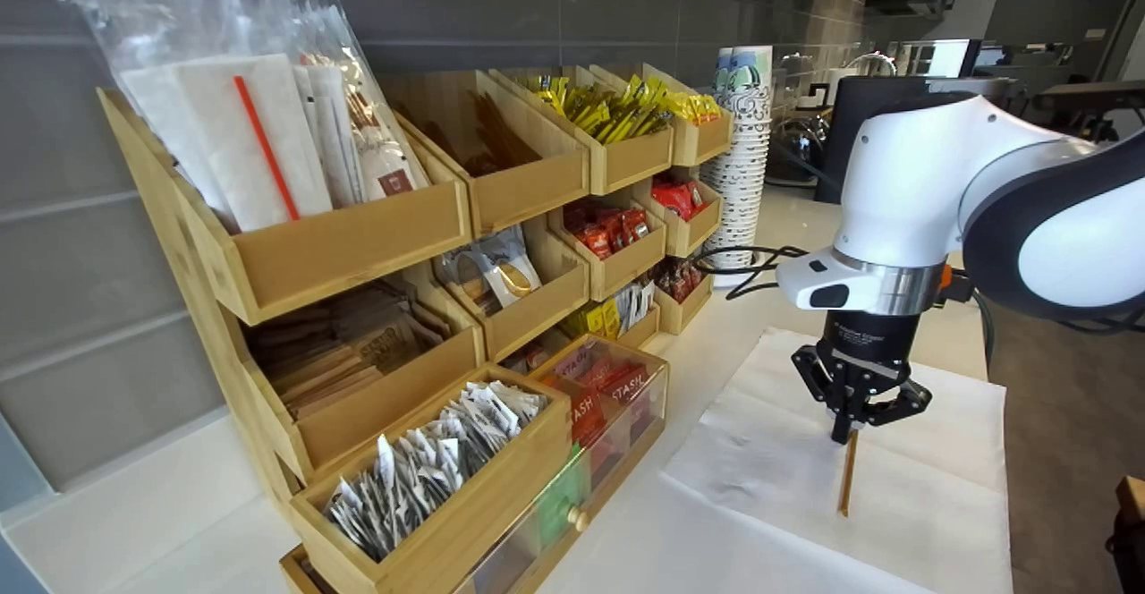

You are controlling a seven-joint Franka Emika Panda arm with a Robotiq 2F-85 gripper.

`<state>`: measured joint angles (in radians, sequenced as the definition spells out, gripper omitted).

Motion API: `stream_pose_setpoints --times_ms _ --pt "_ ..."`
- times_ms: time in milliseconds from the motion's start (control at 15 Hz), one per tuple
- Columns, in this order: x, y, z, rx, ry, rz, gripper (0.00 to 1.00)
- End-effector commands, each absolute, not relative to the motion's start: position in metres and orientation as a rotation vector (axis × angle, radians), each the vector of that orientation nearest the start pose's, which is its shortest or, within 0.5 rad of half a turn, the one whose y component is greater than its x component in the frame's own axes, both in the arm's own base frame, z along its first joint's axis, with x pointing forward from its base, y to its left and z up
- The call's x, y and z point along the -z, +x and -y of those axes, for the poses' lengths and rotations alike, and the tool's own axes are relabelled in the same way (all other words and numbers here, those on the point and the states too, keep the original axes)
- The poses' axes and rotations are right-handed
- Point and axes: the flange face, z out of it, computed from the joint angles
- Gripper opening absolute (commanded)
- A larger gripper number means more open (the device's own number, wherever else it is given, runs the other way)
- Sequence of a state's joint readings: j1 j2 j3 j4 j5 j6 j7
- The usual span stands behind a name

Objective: Press on the brown object

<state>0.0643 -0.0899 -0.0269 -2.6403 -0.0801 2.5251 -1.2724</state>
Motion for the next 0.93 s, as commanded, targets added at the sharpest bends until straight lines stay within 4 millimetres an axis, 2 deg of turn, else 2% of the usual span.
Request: stream_pose_setpoints --times_ms 0,267,867 --pt "-0.274 0.422 -0.015 -0.048 -2.479 1.976 0.00" --pt "-0.281 0.421 -0.015 -0.027 -2.543 1.878 0.00" --pt "-0.293 0.413 -0.007 -0.026 -2.793 1.342 0.00"
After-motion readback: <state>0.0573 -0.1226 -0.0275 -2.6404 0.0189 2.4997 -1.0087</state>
